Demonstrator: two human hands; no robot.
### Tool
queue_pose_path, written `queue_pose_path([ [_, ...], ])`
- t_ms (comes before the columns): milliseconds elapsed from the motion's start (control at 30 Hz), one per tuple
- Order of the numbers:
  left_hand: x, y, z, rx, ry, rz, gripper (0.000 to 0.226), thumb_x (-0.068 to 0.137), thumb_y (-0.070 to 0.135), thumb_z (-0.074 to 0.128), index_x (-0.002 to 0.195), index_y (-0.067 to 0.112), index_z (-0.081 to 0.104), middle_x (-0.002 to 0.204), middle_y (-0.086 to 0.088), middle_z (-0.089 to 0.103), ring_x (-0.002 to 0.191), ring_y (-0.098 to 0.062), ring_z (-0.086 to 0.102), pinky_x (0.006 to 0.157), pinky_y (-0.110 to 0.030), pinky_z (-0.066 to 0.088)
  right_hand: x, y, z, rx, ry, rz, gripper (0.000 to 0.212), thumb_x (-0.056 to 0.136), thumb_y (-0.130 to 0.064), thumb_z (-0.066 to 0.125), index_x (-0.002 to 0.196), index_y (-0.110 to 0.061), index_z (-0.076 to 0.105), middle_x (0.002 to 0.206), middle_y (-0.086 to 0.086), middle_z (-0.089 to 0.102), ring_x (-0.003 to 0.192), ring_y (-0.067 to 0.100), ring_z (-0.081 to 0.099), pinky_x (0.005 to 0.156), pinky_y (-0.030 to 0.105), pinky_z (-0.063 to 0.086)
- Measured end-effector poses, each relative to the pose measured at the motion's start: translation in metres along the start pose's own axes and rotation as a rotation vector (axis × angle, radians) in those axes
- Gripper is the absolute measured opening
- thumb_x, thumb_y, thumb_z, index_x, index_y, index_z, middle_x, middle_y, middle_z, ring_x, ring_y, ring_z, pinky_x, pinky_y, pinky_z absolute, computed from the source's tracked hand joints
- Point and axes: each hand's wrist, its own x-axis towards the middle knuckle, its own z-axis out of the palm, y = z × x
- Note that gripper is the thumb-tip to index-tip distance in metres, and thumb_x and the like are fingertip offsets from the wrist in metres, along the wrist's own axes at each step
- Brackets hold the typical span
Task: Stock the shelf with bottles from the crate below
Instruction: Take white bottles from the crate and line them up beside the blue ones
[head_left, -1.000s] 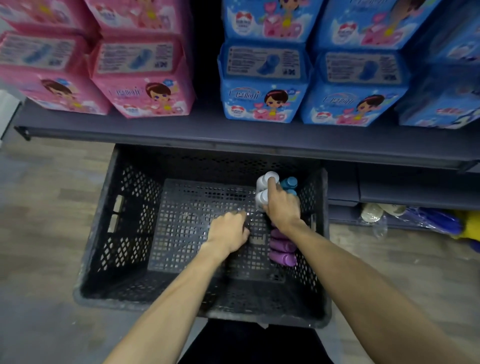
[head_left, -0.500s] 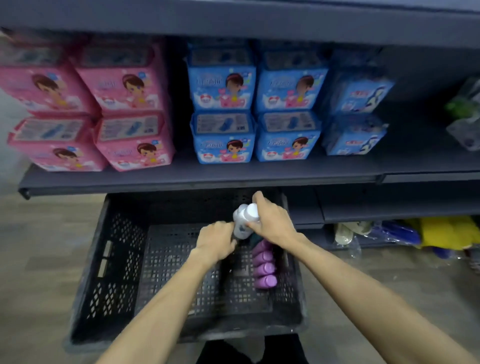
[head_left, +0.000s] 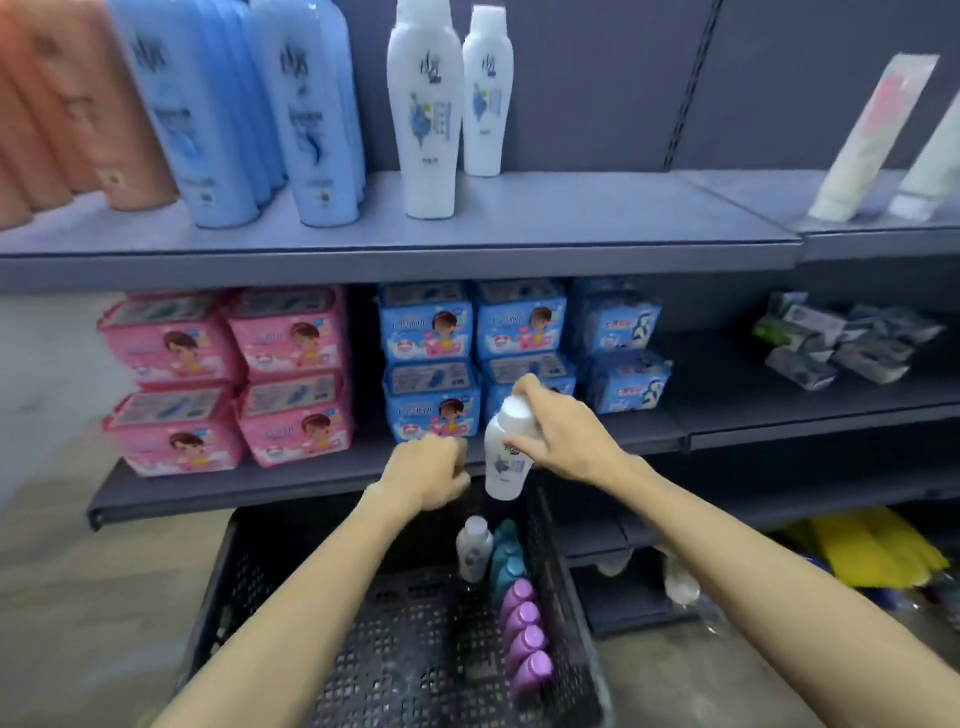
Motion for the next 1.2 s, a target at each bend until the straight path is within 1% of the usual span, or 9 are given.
queue_pose_path([
  [67, 0.006, -0.005, -0.027, 0.003, 0.058, 0.006, 0.019, 0.084, 0.037, 0.053, 0.094, 0.021, 0.056, 0.098, -0.004, 0.063, 0.090, -0.030, 0.060, 0.066, -0.035, 0.042, 0.006, -0.008, -0.023, 0.028, 0.051, 0.002, 0.047, 0.087, -0.042, 0.068, 0.115, -0.018, 0.039, 0.082, 0.001, 0.058, 0.072, 0.027, 0.055, 0.064, 0.044, 0.049],
  [167, 0.011, -0.004, -0.067, 0.028, 0.147, 0.029, 0.017, 0.084, 0.036, 0.054, 0.091, 0.020, 0.056, 0.095, -0.002, 0.063, 0.086, -0.028, 0.060, 0.066, -0.035, 0.045, 0.016, -0.023, -0.053, 0.062, 0.107, 0.001, 0.046, 0.086, -0.043, 0.068, 0.113, -0.018, 0.040, 0.087, 0.002, 0.064, 0.074, 0.025, 0.059, 0.066, 0.043, 0.050],
  [300, 0.013, 0.006, -0.111, 0.097, 0.191, 0.088, 0.014, 0.085, 0.036, 0.055, 0.085, 0.024, 0.048, 0.095, -0.002, 0.061, 0.087, -0.029, 0.059, 0.064, -0.033, 0.038, 0.026, -0.040, -0.086, 0.075, 0.154, -0.016, 0.043, 0.085, -0.042, 0.069, 0.112, -0.020, 0.042, 0.085, 0.001, 0.065, 0.071, 0.022, 0.060, 0.065, 0.045, 0.052],
  [400, 0.014, 0.009, -0.138, 0.120, 0.245, 0.108, 0.012, 0.083, 0.034, 0.054, 0.083, 0.023, 0.049, 0.093, -0.002, 0.058, 0.084, -0.031, 0.059, 0.063, -0.032, 0.034, 0.033, -0.048, -0.109, 0.099, 0.175, -0.021, 0.042, 0.084, -0.040, 0.072, 0.110, -0.023, 0.043, 0.084, -0.001, 0.066, 0.068, 0.019, 0.059, 0.065, 0.045, 0.052],
  [533, 0.011, 0.013, -0.174, 0.134, 0.332, 0.128, 0.013, 0.082, 0.034, 0.054, 0.082, 0.022, 0.054, 0.087, 0.000, 0.061, 0.080, -0.029, 0.059, 0.062, -0.032, 0.037, 0.041, -0.058, -0.140, 0.152, 0.214, -0.035, 0.042, 0.084, -0.036, 0.075, 0.111, -0.021, 0.048, 0.085, -0.003, 0.067, 0.067, 0.009, 0.059, 0.064, 0.034, 0.051],
  [667, 0.008, 0.019, -0.206, 0.191, 0.464, 0.162, 0.012, 0.082, 0.028, 0.051, 0.077, 0.016, 0.052, 0.077, -0.003, 0.059, 0.072, -0.031, 0.055, 0.055, -0.032, 0.038, 0.055, -0.070, -0.177, 0.202, 0.259, -0.053, 0.042, 0.084, -0.032, 0.076, 0.117, -0.020, 0.052, 0.085, -0.009, 0.064, 0.061, -0.003, 0.055, 0.060, 0.013, 0.042],
  [833, 0.009, 0.026, -0.249, 0.232, 0.611, 0.170, 0.020, 0.088, 0.033, 0.050, 0.085, 0.014, 0.057, 0.082, -0.004, 0.062, 0.077, -0.032, 0.058, 0.060, -0.034, 0.042, 0.077, -0.087, -0.229, 0.176, 0.340, -0.121, 0.043, 0.086, -0.032, 0.075, 0.122, -0.019, 0.055, 0.084, -0.016, 0.058, 0.061, -0.011, 0.054, 0.060, 0.005, 0.040],
  [1000, 0.018, 0.028, -0.286, 0.264, 0.656, 0.174, 0.018, 0.087, 0.032, 0.052, 0.087, 0.017, 0.060, 0.086, -0.003, 0.066, 0.075, -0.031, 0.059, 0.062, -0.034, 0.048, 0.104, -0.096, -0.273, 0.123, 0.391, -0.169, 0.049, 0.087, -0.041, 0.072, 0.128, -0.019, 0.055, 0.098, -0.004, 0.066, 0.072, -0.002, 0.058, 0.067, 0.015, 0.045],
  [1200, 0.028, 0.033, -0.310, 0.300, 0.635, 0.084, 0.022, 0.088, 0.032, 0.054, 0.092, 0.013, 0.062, 0.090, -0.008, 0.064, 0.076, -0.033, 0.058, 0.069, -0.037, 0.051, 0.132, -0.088, -0.291, 0.120, 0.414, -0.156, 0.051, 0.087, -0.040, 0.073, 0.129, -0.017, 0.054, 0.100, -0.006, 0.062, 0.078, 0.001, 0.057, 0.065, 0.009, 0.040],
])
